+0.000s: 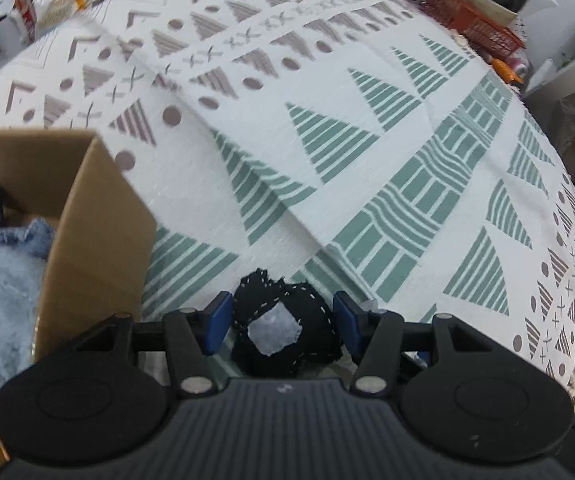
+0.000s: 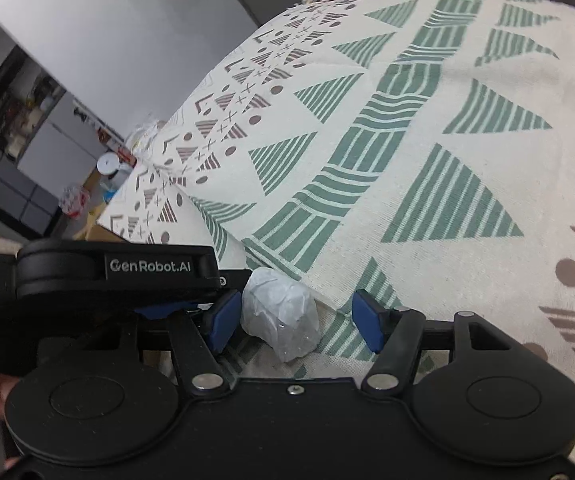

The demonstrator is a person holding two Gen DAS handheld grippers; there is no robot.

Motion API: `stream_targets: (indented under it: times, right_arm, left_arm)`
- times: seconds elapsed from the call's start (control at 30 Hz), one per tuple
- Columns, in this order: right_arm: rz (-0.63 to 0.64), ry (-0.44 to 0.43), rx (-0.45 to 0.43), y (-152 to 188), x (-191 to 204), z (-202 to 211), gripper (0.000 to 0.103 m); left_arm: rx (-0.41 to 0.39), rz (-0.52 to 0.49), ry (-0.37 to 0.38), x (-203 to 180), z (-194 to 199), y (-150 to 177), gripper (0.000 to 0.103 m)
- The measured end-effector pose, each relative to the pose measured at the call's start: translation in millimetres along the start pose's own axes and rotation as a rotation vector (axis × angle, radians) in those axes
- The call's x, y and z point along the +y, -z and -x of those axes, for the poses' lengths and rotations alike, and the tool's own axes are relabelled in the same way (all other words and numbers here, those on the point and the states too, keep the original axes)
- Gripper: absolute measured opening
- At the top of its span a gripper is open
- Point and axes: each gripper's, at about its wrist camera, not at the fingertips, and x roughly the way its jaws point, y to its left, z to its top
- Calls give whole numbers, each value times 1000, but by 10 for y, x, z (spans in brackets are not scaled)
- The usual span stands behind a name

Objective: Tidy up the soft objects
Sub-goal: 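Grasp the black fuzzy item with the left tool while the right tool grasps the white bag, then carry the black item and white bag into the box and open both tools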

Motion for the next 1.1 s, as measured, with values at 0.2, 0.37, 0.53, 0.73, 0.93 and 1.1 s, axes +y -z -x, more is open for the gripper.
stream_targets:
  times: [0.2,0.37,0.53,0.73,0.93,1.1]
  right_arm:
    - [72,11,-10,32,89,-15,43]
    - [60,-4,-8,48,107,38,41]
    - [49,-3,-53,85,142,206,41]
    - [54,46,-103,160,208,516,41]
    - [-2,57,-175,215,250,885,41]
    - [-31,64,-198,343,349,1137,41]
  left_arm:
    - [8,23,8,55,38,9,36]
    - [-15,12,16,41,193,36,35]
    - [-36,-12,17,22,378,69,35]
    - [-78,-62,26,-58,708,184,35]
    - [-128,-80,43,-41,1083,333,35]
    - [-177,-98,55,12,1395,474,35]
